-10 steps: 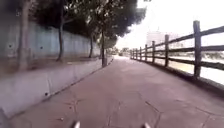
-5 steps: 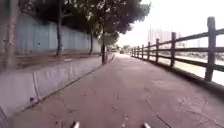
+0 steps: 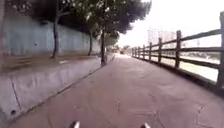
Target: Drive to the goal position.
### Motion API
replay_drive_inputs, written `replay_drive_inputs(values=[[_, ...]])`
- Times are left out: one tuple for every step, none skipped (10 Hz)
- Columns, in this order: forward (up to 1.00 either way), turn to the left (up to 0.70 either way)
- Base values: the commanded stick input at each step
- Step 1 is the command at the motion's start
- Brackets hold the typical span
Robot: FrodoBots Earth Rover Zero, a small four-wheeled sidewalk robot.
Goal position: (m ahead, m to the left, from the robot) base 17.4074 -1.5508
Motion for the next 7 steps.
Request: replay_drive_inputs(values=[[0.70,0.00],[0.70,0.00],[0.70,0.00],[0.70,0.00],[0.70,0.00],[0.70,-0.29],[0.70,-0.33]])
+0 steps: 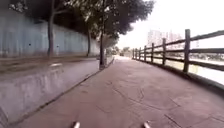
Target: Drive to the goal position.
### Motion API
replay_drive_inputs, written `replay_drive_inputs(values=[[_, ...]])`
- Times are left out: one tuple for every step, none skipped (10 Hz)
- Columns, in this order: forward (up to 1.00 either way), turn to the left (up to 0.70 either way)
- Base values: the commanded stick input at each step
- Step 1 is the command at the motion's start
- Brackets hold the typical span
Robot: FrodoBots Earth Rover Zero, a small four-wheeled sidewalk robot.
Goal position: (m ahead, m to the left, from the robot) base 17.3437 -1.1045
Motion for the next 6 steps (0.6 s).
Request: replay_drive_inputs(values=[[0.70,-0.33],[0.70,-0.33],[0.70,-0.33],[0.70,-0.33],[0.70,-0.30],[0.70,-0.16]])
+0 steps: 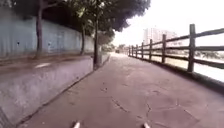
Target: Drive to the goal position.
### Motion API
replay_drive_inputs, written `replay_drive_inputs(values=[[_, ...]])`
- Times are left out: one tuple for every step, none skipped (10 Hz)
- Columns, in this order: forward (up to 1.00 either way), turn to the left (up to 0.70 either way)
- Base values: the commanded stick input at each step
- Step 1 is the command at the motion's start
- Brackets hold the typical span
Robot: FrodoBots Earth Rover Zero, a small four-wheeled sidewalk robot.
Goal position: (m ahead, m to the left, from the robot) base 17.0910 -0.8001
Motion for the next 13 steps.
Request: replay_drive_inputs(values=[[0.70,0.00],[0.70,0.00],[0.70,0.00],[0.70,0.00],[0.70,-0.02],[0.70,-0.30],[0.70,-0.33],[0.70,-0.23],[0.70,0.00],[0.70,0.00],[0.70,0.00],[0.70,0.00],[0.70,0.00]])
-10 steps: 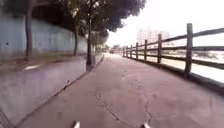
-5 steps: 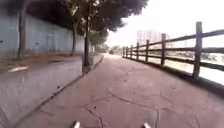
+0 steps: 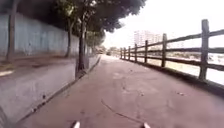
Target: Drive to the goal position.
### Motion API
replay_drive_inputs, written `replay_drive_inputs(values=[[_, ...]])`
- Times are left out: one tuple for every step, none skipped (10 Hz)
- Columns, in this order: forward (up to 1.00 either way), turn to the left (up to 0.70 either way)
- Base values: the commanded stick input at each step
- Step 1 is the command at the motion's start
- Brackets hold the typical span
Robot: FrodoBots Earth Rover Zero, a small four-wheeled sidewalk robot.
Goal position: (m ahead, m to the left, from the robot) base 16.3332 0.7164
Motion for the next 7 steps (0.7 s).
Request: replay_drive_inputs(values=[[0.70,-0.10],[0.70,-0.30],[0.70,-0.11],[0.70,0.00],[0.70,0.00],[0.70,0.00],[0.70,0.00]])
